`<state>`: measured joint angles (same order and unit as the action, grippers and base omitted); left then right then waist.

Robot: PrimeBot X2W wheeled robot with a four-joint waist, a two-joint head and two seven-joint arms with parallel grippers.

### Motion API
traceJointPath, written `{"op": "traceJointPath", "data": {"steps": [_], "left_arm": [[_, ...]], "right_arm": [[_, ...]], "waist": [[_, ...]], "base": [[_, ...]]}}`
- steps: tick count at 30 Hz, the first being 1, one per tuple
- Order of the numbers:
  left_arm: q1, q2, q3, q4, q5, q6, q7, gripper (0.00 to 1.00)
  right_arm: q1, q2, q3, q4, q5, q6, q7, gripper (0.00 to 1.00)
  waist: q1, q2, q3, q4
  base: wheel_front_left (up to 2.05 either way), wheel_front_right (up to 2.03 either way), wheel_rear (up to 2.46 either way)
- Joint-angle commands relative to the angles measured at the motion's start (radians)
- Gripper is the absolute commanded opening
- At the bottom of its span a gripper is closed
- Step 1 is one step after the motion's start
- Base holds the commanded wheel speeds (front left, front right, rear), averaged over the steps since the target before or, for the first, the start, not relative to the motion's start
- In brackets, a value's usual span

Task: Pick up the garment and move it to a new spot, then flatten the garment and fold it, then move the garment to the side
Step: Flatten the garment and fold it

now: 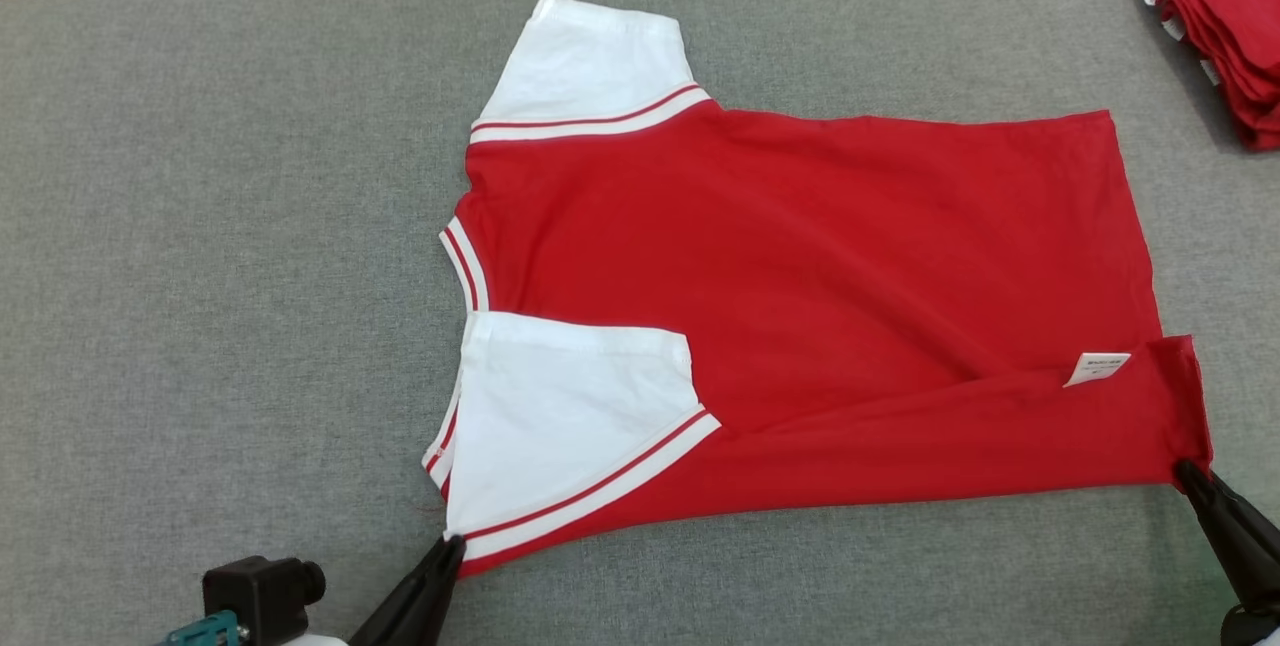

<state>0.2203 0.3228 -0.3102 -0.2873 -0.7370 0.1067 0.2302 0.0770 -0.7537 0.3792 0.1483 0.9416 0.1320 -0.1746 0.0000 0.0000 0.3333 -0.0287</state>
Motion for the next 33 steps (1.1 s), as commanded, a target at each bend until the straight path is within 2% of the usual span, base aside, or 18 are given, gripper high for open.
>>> {"op": "traceJointPath", "data": {"steps": [1, 3, 4, 5, 11, 16, 19, 23, 29, 33], "left_arm": [[0.004, 0.000, -0.003, 0.007, 0.008, 0.005, 0.003, 0.00], [0.006, -0.002, -0.009, 0.020, 0.010, 0.009, 0.005, 0.44], [0.007, 0.000, -0.012, 0.027, 0.016, 0.010, 0.006, 0.69], [0.009, 0.002, -0.013, 0.034, 0.023, 0.016, 0.008, 1.00], [-0.004, 0.002, -0.001, 0.012, 0.047, 0.035, -0.019, 1.00], [-0.108, 0.035, 0.051, -0.040, 0.089, 0.051, -0.038, 1.00], [-0.237, 0.061, 0.060, -0.040, 0.095, 0.030, 0.005, 1.00], [-0.474, 0.112, 0.070, 0.030, 0.107, -0.003, 0.104, 1.00], [-0.841, 0.162, 0.028, 0.234, 0.126, -0.064, 0.277, 1.00], [-1.032, 0.154, -0.014, 0.387, 0.149, -0.102, 0.350, 1.00]], "right_arm": [[0.005, -0.005, 0.000, 0.005, 0.007, -0.003, 0.002, 1.00], [0.012, -0.011, -0.006, 0.011, 0.007, -0.003, 0.001, 1.00], [0.018, -0.016, -0.012, 0.015, 0.006, -0.003, 0.001, 1.00], [0.024, -0.019, -0.018, 0.018, 0.005, -0.003, 0.001, 1.00], [0.048, -0.035, -0.080, 0.012, -0.029, -0.003, -0.003, 1.00], [-0.014, 0.025, -0.150, 0.016, -0.137, -0.003, -0.037, 1.00], [-0.058, 0.080, -0.145, 0.011, -0.190, -0.003, -0.032, 1.00], [-0.135, 0.133, -0.112, -0.001, -0.241, -0.003, -0.007, 1.00], [-0.269, 0.212, -0.065, 0.001, -0.295, -0.003, -0.019, 1.00], [-0.341, 0.267, -0.031, 0.019, -0.321, -0.003, -0.053, 1.00]], "waist": [[0.0000, 0.0000, -0.009, -0.003], [0.0000, 0.0000, -0.022, -0.005], [0.0000, 0.0000, -0.029, -0.006], [0.0000, 0.0000, -0.035, -0.007], [0.0000, 0.0000, -0.055, -0.014], [0.0000, 0.0000, -0.050, -0.021], [0.0000, 0.0000, -0.033, -0.024], [0.0000, 0.0000, 0.013, -0.041], [0.0000, 0.0000, 0.115, -0.098], [0.0000, 0.0000, 0.181, -0.143]], "base": [[0.00, 0.00, 0.00], [0.00, 0.00, 0.00], [0.00, 0.00, 0.00], [0.00, 0.00, 0.00], [0.00, 0.00, 0.00], [0.00, 0.00, 0.00], [0.00, 0.00, 0.00], [0.00, 0.00, 0.00], [0.00, 0.00, 0.00], [0.00, 0.00, 0.00]]}}
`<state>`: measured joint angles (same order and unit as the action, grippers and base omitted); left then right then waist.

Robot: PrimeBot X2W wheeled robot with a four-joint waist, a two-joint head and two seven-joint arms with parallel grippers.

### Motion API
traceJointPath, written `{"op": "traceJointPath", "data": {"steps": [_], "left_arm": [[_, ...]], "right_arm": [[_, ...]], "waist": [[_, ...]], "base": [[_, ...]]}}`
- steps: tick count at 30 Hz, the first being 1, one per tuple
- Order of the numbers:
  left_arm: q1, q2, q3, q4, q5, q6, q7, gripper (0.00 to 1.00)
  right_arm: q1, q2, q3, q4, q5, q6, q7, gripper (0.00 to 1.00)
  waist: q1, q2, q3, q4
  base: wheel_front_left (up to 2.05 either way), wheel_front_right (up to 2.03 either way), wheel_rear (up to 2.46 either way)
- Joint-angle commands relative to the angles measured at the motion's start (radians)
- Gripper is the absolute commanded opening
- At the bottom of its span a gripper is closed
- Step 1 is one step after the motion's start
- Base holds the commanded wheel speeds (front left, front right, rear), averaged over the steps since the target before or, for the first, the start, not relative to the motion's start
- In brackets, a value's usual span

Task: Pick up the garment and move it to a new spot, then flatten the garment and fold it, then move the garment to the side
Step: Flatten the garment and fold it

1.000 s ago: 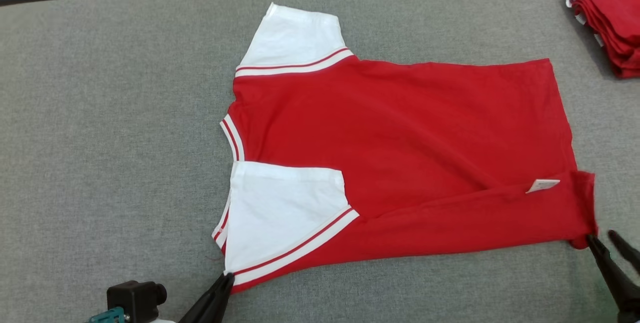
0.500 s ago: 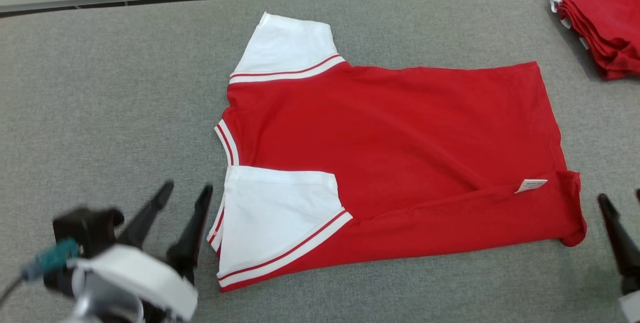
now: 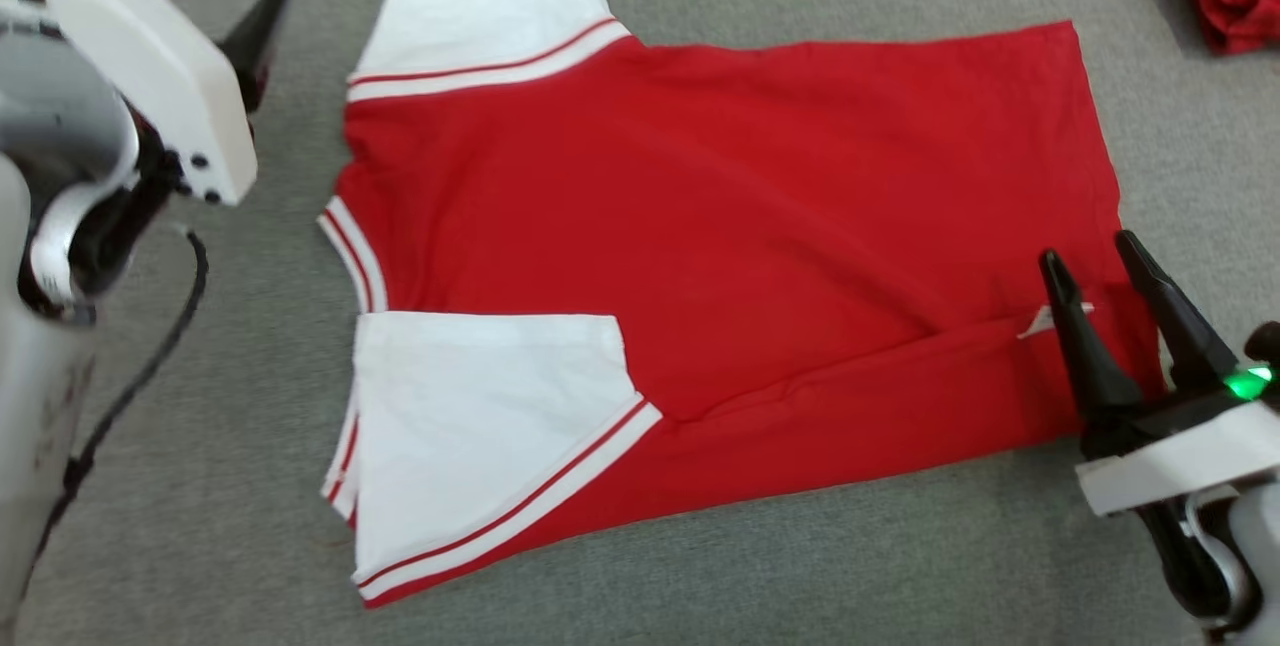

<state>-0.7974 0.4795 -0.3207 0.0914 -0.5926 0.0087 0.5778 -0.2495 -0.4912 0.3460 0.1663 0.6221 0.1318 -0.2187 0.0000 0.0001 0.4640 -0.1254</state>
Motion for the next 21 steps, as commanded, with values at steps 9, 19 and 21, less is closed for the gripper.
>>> {"op": "traceJointPath", "data": {"steps": [9, 19, 21], "left_arm": [[-0.224, 0.019, -0.055, 0.254, 0.050, -0.056, 0.079, 1.00], [-0.327, 0.043, -0.069, 0.373, 0.067, -0.084, 0.083, 1.00], [-0.341, 0.045, -0.074, 0.388, 0.072, -0.085, 0.083, 1.00]], "right_arm": [[-0.094, 0.092, 0.061, 0.040, -0.008, -0.003, -0.044, 1.00], [-0.085, 0.144, 0.040, 0.023, -0.012, -0.003, -0.047, 1.00], [-0.082, 0.150, 0.040, 0.022, -0.014, -0.003, -0.047, 1.00]], "waist": [[0.0000, -0.0001, 0.135, -0.154], [0.0000, -0.0001, 0.169, -0.240], [0.0000, -0.0001, 0.172, -0.250]], "base": [[0.00, 0.00, 0.00], [0.00, 0.00, 0.00], [0.00, 0.00, 0.00]]}}
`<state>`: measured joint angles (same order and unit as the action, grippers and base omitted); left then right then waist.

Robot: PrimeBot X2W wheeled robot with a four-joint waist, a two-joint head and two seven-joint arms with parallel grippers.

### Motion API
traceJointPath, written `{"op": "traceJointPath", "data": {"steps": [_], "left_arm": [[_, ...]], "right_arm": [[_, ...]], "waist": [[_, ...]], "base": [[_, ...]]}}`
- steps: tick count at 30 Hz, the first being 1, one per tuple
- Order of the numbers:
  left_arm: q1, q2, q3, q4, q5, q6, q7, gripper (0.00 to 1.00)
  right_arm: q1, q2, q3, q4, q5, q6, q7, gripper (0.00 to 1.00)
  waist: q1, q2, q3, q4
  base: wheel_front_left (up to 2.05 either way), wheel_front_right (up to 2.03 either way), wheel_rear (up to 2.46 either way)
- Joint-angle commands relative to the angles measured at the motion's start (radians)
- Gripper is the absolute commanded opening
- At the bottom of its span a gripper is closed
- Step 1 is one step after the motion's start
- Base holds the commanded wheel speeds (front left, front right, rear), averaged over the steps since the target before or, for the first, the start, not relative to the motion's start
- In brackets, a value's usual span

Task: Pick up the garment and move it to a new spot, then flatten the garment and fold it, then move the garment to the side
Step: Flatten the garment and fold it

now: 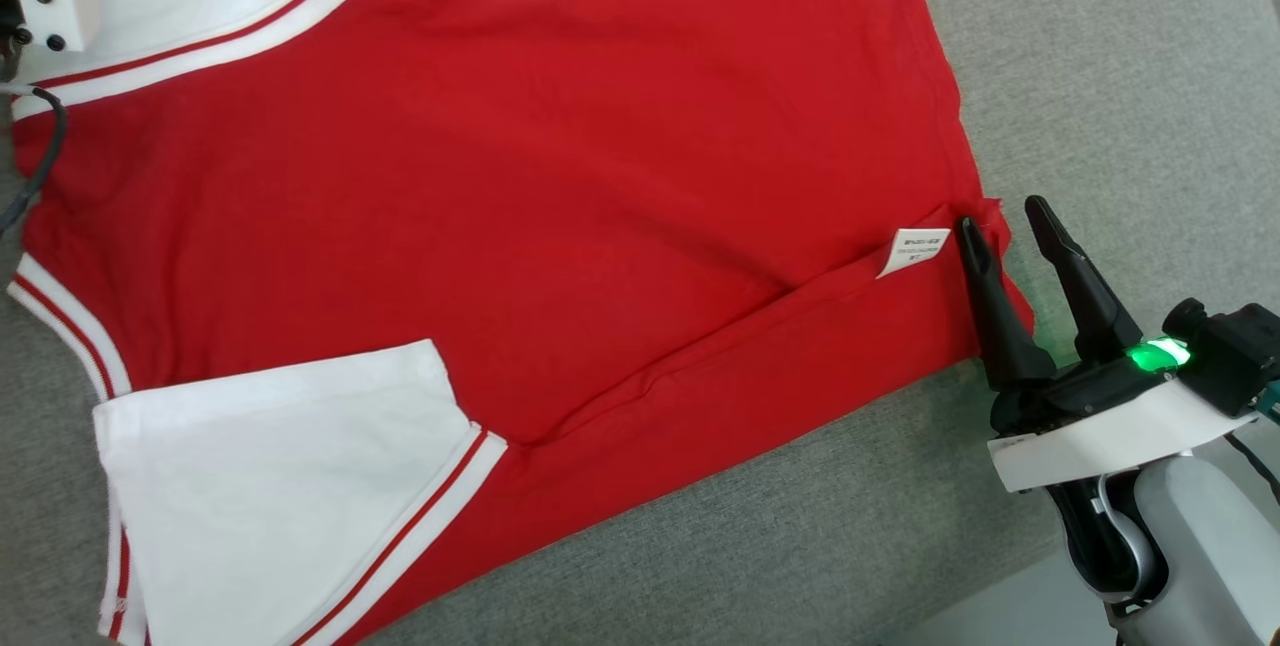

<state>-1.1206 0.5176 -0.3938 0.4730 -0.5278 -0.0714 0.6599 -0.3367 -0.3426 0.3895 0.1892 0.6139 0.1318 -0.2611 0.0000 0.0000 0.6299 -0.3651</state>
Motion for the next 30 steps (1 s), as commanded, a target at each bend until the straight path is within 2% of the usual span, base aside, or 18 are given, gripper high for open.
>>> {"op": "traceJointPath", "data": {"steps": [1, 9, 17, 18, 19, 20, 23, 30], "left_arm": [[-0.023, 0.008, -0.003, 0.013, 0.010, -0.006, 0.001, 1.00], [-0.064, 0.049, -0.028, 0.067, 0.051, 0.001, 0.014, 1.00], [-0.062, 0.056, -0.043, 0.085, 0.036, -0.005, 0.064, 1.00], [-0.061, 0.057, -0.045, 0.088, 0.034, -0.006, 0.072, 0.51], [-0.061, 0.058, -0.046, 0.089, 0.033, -0.007, 0.078, 0.19], [-0.061, 0.060, -0.047, 0.087, 0.031, -0.008, 0.080, 0.00], [-0.068, 0.068, -0.042, 0.084, 0.035, 0.002, 0.057, 0.00], [-0.055, 0.030, -0.028, 0.082, 0.012, -0.002, -0.037, 0.00]], "right_arm": [[0.005, 0.005, -0.003, -0.001, -0.007, -0.003, -0.005, 1.00], [0.009, 0.023, -0.006, -0.007, -0.019, -0.003, -0.005, 1.00], [0.008, 0.036, -0.007, -0.007, -0.015, -0.003, -0.005, 1.00], [0.007, 0.035, -0.006, -0.008, -0.014, -0.003, -0.005, 1.00], [0.006, 0.034, -0.006, -0.009, -0.013, -0.003, -0.005, 1.00], [0.005, 0.033, -0.006, -0.010, -0.011, -0.003, -0.005, 1.00], [0.003, 0.025, -0.009, -0.011, -0.010, -0.003, -0.005, 1.00], [-0.015, 0.001, -0.014, -0.017, 0.005, -0.003, -0.005, 1.00]], "waist": [[0.0000, 0.0000, 0.007, -0.016], [0.0000, 0.0000, 0.014, -0.047], [0.0000, 0.0000, 0.023, -0.058], [0.0000, 0.0000, 0.024, -0.059], [0.0000, 0.0000, 0.024, -0.060], [0.0000, 0.0000, 0.025, -0.060], [0.0000, 0.0000, 0.024, -0.058], [0.0000, 0.0000, 0.005, -0.023]], "base": [[0.00, 0.00, 0.00], [0.00, 0.00, 0.00], [0.00, 0.00, 0.00], [0.00, 0.00, 0.00], [0.00, 0.00, 0.00], [0.00, 0.00, 0.00], [0.00, 0.00, 0.00], [0.00, 0.00, 0.00]]}}
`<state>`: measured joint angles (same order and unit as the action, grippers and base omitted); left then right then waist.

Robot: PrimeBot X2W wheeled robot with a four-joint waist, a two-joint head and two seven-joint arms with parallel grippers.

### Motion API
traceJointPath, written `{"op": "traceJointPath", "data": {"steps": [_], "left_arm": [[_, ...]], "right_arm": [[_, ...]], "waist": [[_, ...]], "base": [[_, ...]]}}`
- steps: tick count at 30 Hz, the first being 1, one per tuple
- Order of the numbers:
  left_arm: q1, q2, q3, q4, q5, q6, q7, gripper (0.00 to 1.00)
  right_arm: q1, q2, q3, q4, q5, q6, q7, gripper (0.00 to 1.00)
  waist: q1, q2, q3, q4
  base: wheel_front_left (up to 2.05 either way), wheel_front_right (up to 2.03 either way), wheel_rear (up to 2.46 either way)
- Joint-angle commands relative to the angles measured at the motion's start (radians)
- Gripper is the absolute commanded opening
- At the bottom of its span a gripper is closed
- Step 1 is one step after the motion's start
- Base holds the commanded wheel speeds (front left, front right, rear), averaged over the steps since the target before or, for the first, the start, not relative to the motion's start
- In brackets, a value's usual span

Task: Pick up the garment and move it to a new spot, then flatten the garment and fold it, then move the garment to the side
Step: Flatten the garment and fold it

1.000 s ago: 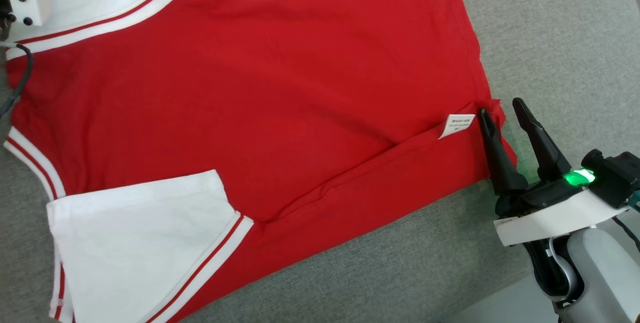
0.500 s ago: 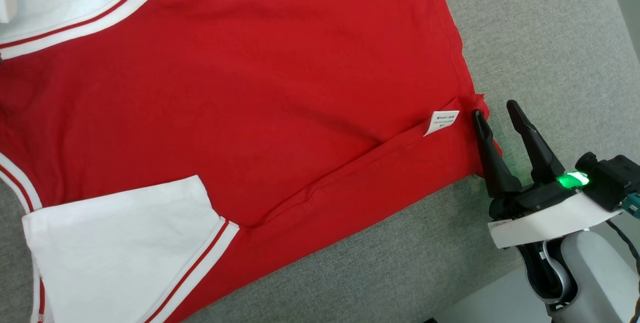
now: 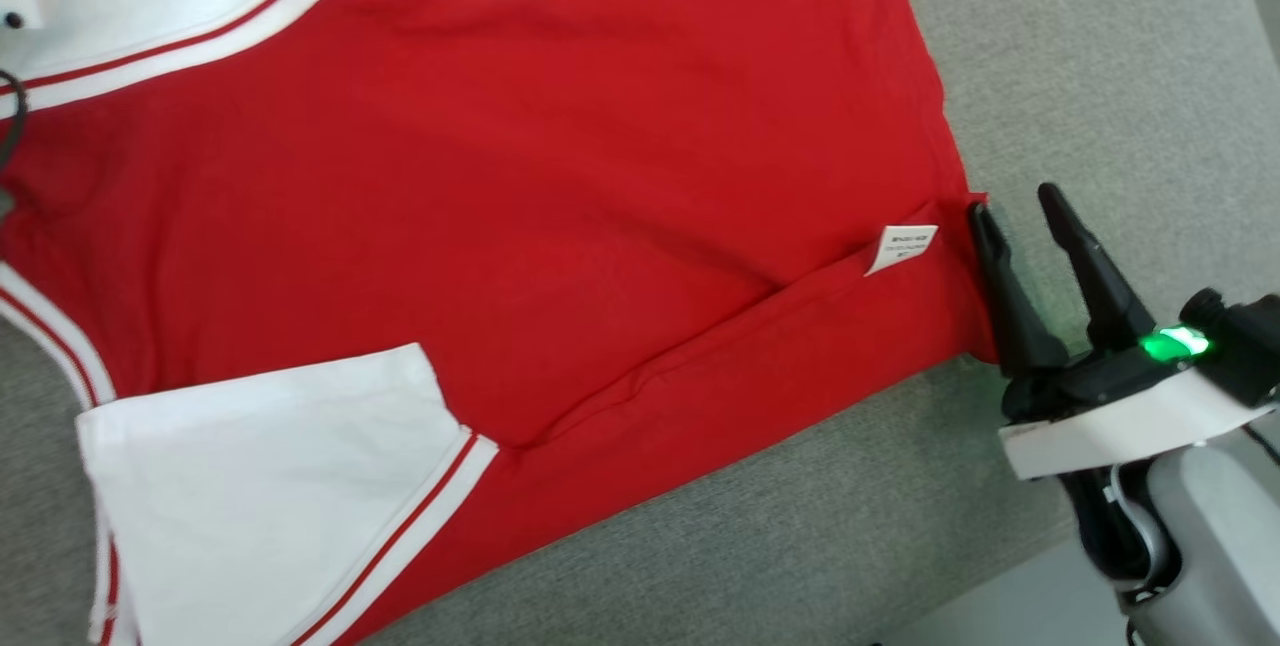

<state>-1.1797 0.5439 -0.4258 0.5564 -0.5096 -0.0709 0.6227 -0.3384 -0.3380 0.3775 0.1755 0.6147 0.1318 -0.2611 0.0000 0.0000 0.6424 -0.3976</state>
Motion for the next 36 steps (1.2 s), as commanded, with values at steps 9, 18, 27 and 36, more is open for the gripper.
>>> {"op": "traceJointPath", "data": {"steps": [9, 18, 27, 36], "left_arm": [[0.047, -0.080, -0.037, -0.079, -0.033, -0.034, -0.131, 0.00], [0.107, -0.100, -0.088, -0.231, -0.053, -0.046, -0.145, 0.00], [0.146, -0.077, -0.100, -0.354, -0.057, -0.031, -0.116, 0.00], [0.170, -0.061, -0.098, -0.389, -0.065, -0.013, -0.111, 0.00]], "right_arm": [[-0.188, -0.110, 0.005, 0.127, 0.073, -0.002, 0.118, 1.00], [-0.457, -0.151, -0.024, 0.395, -0.068, -0.003, 0.333, 1.00], [-0.587, -0.108, 0.008, 0.585, -0.146, -0.003, 0.436, 1.00], [-0.627, -0.109, 0.054, 0.634, -0.121, -0.003, 0.498, 0.24]], "waist": [[0.0000, 0.0000, -0.073, 0.147], [0.0000, 0.0000, -0.106, 0.267], [0.0000, 0.0000, -0.105, 0.319], [0.0000, 0.0000, -0.116, 0.333]], "base": [[0.00, 0.00, 0.00], [0.00, 0.00, 0.00], [0.00, 0.00, 0.00], [0.00, 0.00, 0.00]]}}
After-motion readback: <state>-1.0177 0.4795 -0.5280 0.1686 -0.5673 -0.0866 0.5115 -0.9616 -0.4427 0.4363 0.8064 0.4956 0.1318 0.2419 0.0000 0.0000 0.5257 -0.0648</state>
